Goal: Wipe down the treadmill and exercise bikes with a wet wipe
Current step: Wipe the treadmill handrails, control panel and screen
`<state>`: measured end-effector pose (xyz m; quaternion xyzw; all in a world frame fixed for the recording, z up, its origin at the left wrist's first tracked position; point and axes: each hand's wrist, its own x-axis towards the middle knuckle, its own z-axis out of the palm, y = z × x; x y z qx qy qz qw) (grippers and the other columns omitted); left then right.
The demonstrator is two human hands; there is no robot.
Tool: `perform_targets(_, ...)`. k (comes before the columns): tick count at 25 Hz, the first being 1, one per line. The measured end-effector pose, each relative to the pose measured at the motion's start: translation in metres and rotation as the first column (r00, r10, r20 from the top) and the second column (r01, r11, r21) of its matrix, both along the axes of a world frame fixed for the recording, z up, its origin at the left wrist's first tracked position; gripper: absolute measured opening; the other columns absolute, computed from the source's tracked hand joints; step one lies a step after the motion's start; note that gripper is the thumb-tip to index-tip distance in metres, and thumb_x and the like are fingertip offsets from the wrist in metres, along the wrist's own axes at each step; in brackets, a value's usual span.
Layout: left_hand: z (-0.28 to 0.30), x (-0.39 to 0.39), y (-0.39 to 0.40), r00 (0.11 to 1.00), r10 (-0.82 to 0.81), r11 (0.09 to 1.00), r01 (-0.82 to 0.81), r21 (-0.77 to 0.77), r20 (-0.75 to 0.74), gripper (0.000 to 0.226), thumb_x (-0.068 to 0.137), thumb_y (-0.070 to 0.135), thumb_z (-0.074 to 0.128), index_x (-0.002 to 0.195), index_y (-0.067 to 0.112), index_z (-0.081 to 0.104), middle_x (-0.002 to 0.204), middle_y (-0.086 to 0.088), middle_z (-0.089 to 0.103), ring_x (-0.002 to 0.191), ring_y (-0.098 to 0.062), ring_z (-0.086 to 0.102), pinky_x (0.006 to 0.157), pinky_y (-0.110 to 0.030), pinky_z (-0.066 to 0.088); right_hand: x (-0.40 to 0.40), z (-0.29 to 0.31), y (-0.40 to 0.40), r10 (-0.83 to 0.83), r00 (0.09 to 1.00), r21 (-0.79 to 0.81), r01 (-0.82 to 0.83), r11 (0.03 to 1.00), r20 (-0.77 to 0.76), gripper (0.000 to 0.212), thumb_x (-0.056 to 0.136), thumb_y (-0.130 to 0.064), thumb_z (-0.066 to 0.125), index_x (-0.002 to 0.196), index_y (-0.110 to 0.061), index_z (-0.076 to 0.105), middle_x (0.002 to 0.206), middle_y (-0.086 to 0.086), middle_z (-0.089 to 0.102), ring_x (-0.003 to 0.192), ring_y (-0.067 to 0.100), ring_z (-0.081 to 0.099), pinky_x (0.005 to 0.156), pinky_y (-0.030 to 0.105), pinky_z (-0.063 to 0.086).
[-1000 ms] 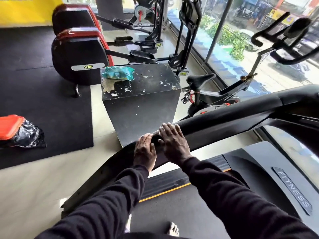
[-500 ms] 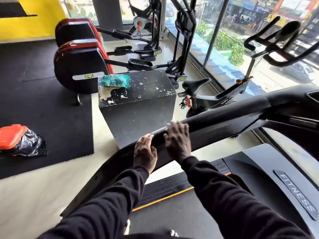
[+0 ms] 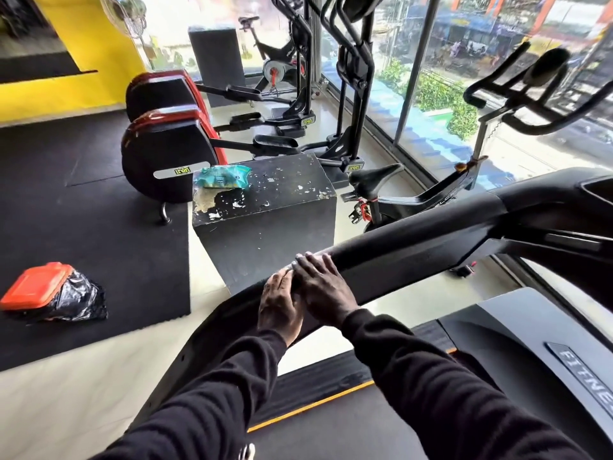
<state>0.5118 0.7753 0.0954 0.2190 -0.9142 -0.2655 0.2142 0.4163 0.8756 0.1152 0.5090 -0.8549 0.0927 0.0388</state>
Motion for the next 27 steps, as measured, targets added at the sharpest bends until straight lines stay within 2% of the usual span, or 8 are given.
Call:
perform_targets(2,0.003,-0.001,0.0,0.999,0.012,1.0,-0.012,-0.002,0.051,0.055,0.083,0.021,0.045,0.133,0.001,0.057,0.135,-0.015,0.058,0.126,-0.03,0.053,0.114,-0.028,0.024,-0.021,0.002,0.025,0.037,0.995,-0.021,-0.039,0.999,-0.091,0.057,0.089,-0.036,0.031,0.137,-0.013,0.052,0.147,0.009,0.047,0.138,0.029,0.04,0.116,0.045,0.023)
perform_targets(6,0.005,-0.006,0.006,0.996,0.031,0.999,-0.03,-0.019,0.086,0.057,0.082,0.022,0.044,0.134,0.002,0.057,0.138,-0.013,0.055,0.13,-0.029,0.05,0.116,-0.036,0.03,-0.057,0.017,0.033,-0.391,0.918,-0.075,0.395,0.916,0.068,0.057,0.096,-0.045,0.041,0.139,-0.008,0.049,0.149,0.013,0.042,0.141,0.032,0.031,0.117,0.045,0.005)
perform_targets(8,0.009,-0.013,0.012,0.998,0.023,0.999,-0.022,-0.025,0.067,0.057,0.081,0.02,0.045,0.134,0.002,0.057,0.137,-0.014,0.056,0.129,-0.029,0.05,0.116,-0.036,0.03,-0.037,0.015,0.019,-0.307,0.947,-0.082,0.314,0.946,0.092,0.06,0.095,-0.043,0.035,0.14,-0.006,0.047,0.15,0.015,0.04,0.143,0.034,0.028,0.118,0.049,0.007)
perform_targets(11,0.012,-0.026,0.022,1.0,-0.008,0.999,0.008,-0.045,0.002,0.052,0.08,0.014,0.046,0.127,0.001,0.062,0.131,-0.013,0.061,0.123,-0.029,0.056,0.113,-0.033,0.033,-0.021,-0.003,0.045,0.086,0.996,-0.01,-0.087,0.996,-0.035,0.056,0.093,-0.034,0.029,0.141,-0.012,0.047,0.154,0.011,0.036,0.144,0.03,0.028,0.119,0.048,0.016)
perform_targets(13,0.014,-0.034,0.027,0.999,-0.037,0.997,0.036,-0.065,-0.01,0.05,0.081,0.016,0.048,0.127,0.001,0.063,0.13,-0.014,0.061,0.122,-0.03,0.056,0.113,-0.035,0.034,-0.05,0.003,0.063,0.045,0.993,-0.053,-0.051,0.997,-0.107,0.05,0.096,-0.032,0.038,0.142,-0.013,0.047,0.154,0.008,0.037,0.144,0.028,0.029,0.118,0.042,0.01)
perform_targets(17,0.012,-0.058,0.036,0.99,-0.141,0.987,0.141,-0.079,0.002,0.052,0.089,0.023,0.043,0.135,0.001,0.056,0.138,-0.018,0.055,0.131,-0.035,0.048,0.117,-0.043,0.026,-0.07,0.024,0.054,-0.379,0.919,-0.064,0.387,0.92,0.108,0.057,0.097,-0.038,0.033,0.148,-0.012,0.037,0.158,0.008,0.028,0.148,0.025,0.017,0.118,0.038,-0.003)
perform_targets(22,-0.001,-0.07,0.043,0.987,-0.147,0.975,0.132,-0.181,-0.068,0.048,0.095,0.026,0.037,0.133,0.005,0.058,0.134,-0.013,0.059,0.124,-0.034,0.053,0.11,-0.044,0.026,-0.058,0.014,0.092,-0.039,0.997,-0.003,0.039,0.999,-0.067,0.054,0.097,-0.033,0.035,0.148,-0.014,0.035,0.157,0.005,0.029,0.146,0.023,0.021,0.119,0.04,0.008)
perform_targets(27,-0.009,-0.074,0.042,0.983,-0.113,0.965,0.073,-0.25,-0.148,0.045,0.095,0.025,0.042,0.134,0.007,0.058,0.135,-0.01,0.059,0.126,-0.029,0.045,0.111,-0.045,0.028,-0.092,0.025,0.061,-0.58,0.813,-0.066,0.583,0.81,0.058,0.071,0.09,-0.051,0.018,0.138,-0.011,0.051,0.153,0.01,0.037,0.145,0.029,0.025,0.117,0.044,0.005)
